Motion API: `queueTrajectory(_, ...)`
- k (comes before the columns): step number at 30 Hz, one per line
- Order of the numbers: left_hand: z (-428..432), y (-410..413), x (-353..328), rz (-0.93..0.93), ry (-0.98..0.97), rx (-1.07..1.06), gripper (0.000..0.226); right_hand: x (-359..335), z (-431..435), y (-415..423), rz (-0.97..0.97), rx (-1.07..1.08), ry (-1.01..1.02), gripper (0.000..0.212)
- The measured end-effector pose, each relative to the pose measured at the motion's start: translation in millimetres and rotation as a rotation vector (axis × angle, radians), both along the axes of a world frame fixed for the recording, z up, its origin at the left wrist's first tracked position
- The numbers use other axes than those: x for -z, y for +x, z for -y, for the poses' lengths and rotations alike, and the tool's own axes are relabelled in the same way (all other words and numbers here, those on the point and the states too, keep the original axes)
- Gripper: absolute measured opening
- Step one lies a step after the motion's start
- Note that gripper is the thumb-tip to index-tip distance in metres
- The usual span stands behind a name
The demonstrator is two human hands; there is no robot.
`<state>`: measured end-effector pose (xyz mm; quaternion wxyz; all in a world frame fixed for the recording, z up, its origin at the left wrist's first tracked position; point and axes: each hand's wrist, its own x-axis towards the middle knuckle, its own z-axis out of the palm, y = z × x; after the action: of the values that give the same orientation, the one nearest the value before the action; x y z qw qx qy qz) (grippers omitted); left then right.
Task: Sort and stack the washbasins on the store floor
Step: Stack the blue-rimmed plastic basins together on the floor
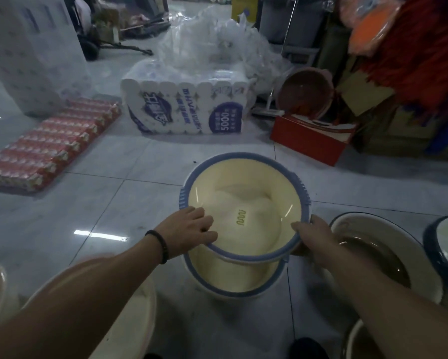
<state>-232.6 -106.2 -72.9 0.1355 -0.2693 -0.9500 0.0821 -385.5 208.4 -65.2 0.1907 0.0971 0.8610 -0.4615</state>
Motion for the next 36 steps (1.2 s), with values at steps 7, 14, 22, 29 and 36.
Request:
queueTrajectory(7,2,4,33,0.255,0.473,-1.056,0.094,27,-5,10,0.198,-0.077,-0.019,0.023)
queueTrajectory(14,4,-12,49,0.757,0.98,-1.391,0.05,58,-3,19,0.378,0.002,-0.153,0.022)
queueTrajectory(22,13,-43,71,0.585,0.838,-1.438,0.059,80,-10,17,0.364,0.028,0.095,0.023)
queueTrajectory(29,16,-53,107,0.555,0.874,-1.451,0.054,103,-11,-4,0.018,-0.283,0.401,0.051)
queueTrajectory(36,16,-47,130,0.602,0.818,-1.451,0.047,121,-4,-14,-0.041,-0.302,0.418,0.028)
